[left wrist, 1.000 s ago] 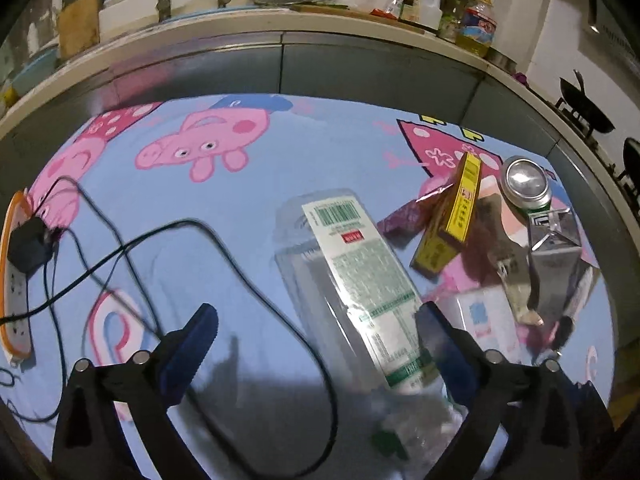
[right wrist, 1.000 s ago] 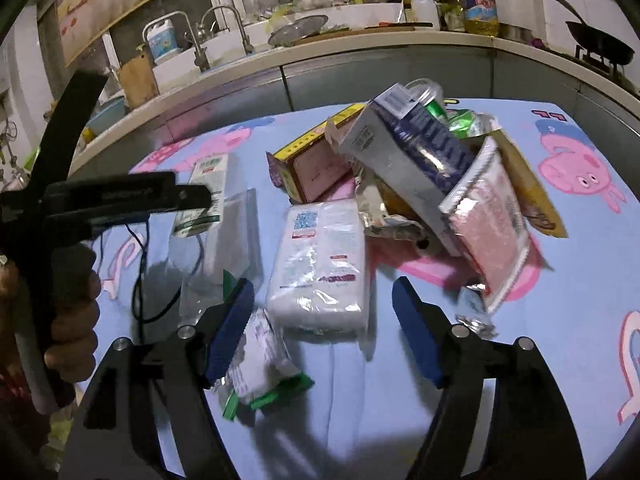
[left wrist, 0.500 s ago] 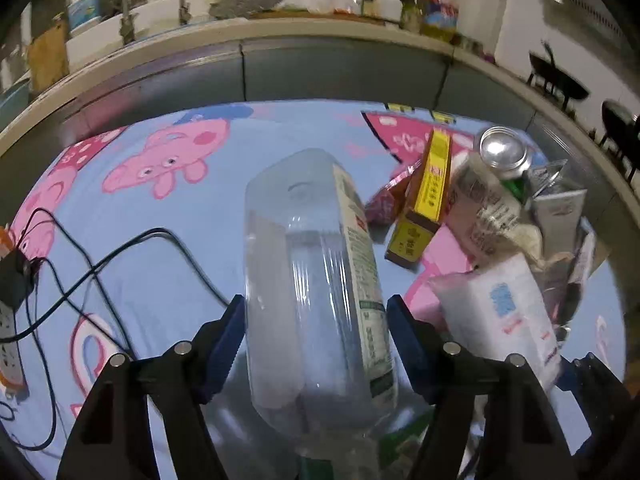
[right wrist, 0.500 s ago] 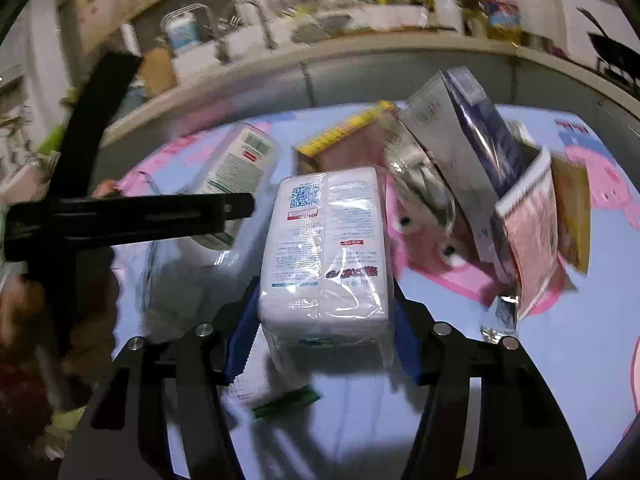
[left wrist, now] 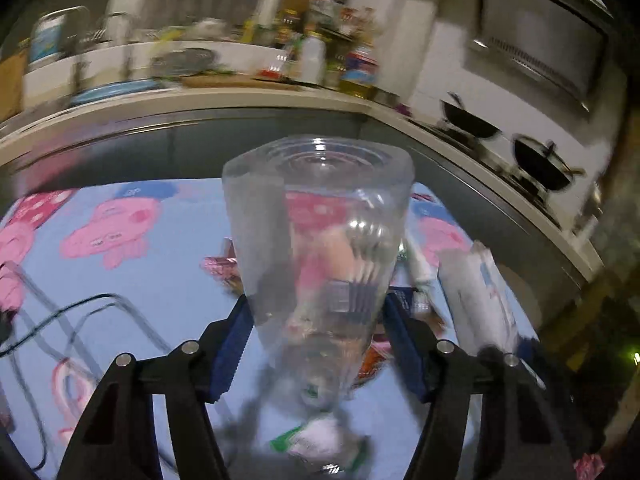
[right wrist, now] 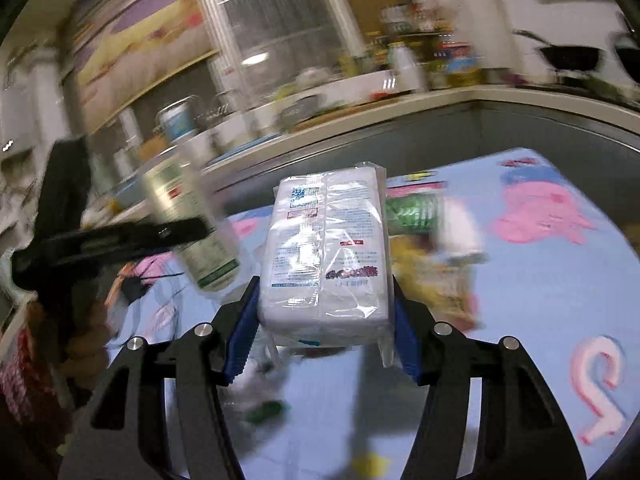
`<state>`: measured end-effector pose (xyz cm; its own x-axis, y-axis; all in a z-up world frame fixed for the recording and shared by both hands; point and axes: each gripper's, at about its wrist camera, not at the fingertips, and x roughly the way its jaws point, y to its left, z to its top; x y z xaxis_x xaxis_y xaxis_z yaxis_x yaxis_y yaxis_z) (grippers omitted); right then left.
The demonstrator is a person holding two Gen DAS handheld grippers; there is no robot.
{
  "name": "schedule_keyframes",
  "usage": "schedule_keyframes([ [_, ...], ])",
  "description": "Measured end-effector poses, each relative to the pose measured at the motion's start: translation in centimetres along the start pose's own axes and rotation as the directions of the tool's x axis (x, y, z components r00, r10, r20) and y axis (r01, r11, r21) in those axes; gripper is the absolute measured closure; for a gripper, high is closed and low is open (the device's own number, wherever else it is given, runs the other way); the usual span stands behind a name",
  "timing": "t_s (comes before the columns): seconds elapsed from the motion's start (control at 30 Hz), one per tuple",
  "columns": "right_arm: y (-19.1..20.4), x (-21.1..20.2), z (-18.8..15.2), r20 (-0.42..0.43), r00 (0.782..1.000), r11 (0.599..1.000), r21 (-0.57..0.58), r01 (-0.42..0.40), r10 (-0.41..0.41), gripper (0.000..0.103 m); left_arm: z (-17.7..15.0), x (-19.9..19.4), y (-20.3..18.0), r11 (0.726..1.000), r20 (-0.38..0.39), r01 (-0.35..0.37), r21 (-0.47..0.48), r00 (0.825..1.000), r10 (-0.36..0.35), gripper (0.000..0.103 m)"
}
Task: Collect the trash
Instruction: 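Grasp the clear plastic bottle with the left tool while the right tool grasps the white tissue pack, then carry the bottle and tissue pack to the beige bin and open both tools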
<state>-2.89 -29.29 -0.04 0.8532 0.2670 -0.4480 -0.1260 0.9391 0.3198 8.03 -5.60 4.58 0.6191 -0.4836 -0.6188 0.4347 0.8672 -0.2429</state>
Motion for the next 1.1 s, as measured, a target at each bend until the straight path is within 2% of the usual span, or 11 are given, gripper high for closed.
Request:
schedule_keyframes([
  [0.07, -3.5, -0.9, 0.0, -0.013, 0.997, 0.994, 0.079, 0.076, -0.075, 0.045, 0.5, 1.6, -2.5, 0.998, -0.043, 0.058, 0.03, 0.997, -0.056, 0.039],
  [0.3, -13.9, -4.6, -1.4, -0.033, 0.984, 0.921, 0.347, 0.174, -0.174, 0.045, 2.0, 6.4, -12.6, 0.963, -0.125, 0.216, 0.161, 0.972, -0.197, 0.041],
  [0.43, -17.6, -5.7, -2.1, -0.033, 0.982, 0.895, 0.407, 0.185, -0.188, 0.045, 2.4, 9.2, -17.0, 0.943, -0.175, 0.283, 0.174, 0.952, -0.253, 0.042],
  [0.57, -19.7, -6.4, -2.4, -0.021, 0.976, 0.877, 0.436, 0.205, -0.217, 0.045, 2.7, 11.8, -21.4, 0.917, -0.243, 0.358, 0.177, 0.919, -0.312, 0.042],
  [0.73, -23.5, -8.1, -2.2, 0.003, 0.965, 0.847, 0.48, 0.23, -0.264, 0.045, 3.2, 14.8, -27.4, 0.889, -0.277, 0.399, 0.225, 0.901, -0.334, 0.043],
  [0.9, -27.4, -9.1, -1.0, 0.012, 0.95, 0.817, 0.515, 0.261, -0.311, 0.045, 4.9, 17.5, -31.4, 0.881, -0.264, 0.422, 0.214, 0.893, -0.363, 0.043],
  [1.0, -29.9, -9.7, -0.4, 0.015, 0.936, 0.791, 0.541, 0.287, -0.35, 0.045, 5.5, 19.3, -33.5, 0.88, -0.245, 0.426, 0.21, 0.894, -0.374, 0.043],
  [1.1, -32.6, -10.2, 0.0, 0.013, 0.923, 0.759, 0.573, 0.309, -0.385, 0.045, 5.9, 21.0, -35.2, 0.878, -0.228, 0.442, 0.184, 0.888, -0.4, 0.043],
])
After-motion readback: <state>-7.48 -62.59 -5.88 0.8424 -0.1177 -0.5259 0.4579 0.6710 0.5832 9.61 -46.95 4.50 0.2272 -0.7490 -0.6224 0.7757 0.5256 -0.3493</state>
